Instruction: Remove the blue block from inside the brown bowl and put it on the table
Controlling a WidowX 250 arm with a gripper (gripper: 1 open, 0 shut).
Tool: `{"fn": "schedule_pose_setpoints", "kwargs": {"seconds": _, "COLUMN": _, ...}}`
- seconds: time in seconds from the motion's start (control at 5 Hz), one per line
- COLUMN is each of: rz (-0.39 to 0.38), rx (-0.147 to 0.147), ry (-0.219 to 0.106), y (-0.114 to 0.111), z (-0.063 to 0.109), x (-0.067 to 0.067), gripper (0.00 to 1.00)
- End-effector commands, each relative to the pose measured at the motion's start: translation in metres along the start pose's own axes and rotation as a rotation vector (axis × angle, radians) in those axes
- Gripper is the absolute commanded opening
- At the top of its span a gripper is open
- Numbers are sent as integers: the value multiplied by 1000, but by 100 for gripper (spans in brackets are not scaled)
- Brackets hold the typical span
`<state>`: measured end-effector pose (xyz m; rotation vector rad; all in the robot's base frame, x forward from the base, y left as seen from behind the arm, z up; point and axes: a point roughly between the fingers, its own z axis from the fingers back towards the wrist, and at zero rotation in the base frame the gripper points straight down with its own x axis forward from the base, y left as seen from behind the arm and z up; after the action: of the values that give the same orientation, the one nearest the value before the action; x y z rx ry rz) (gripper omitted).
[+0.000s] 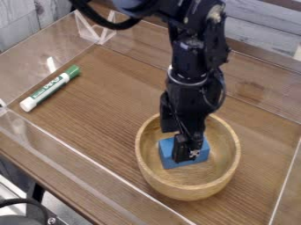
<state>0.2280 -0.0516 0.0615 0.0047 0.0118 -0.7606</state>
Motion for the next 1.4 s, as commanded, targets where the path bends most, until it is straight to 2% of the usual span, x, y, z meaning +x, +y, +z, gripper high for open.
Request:
{"fn": "schedule_pose_setpoints", "kwargs": {"seconds": 0.0, "rz": -9, "rx": 17, "ry": -34, "y": 2, "z": 3, "x": 5, "gripper": 100}}
{"fn": "schedule_pose_setpoints", "kwargs": {"seconds": 1.2, "rz": -7, "rx": 32, "ry": -53, "y": 2, "z": -16, "x": 8, "gripper": 100}}
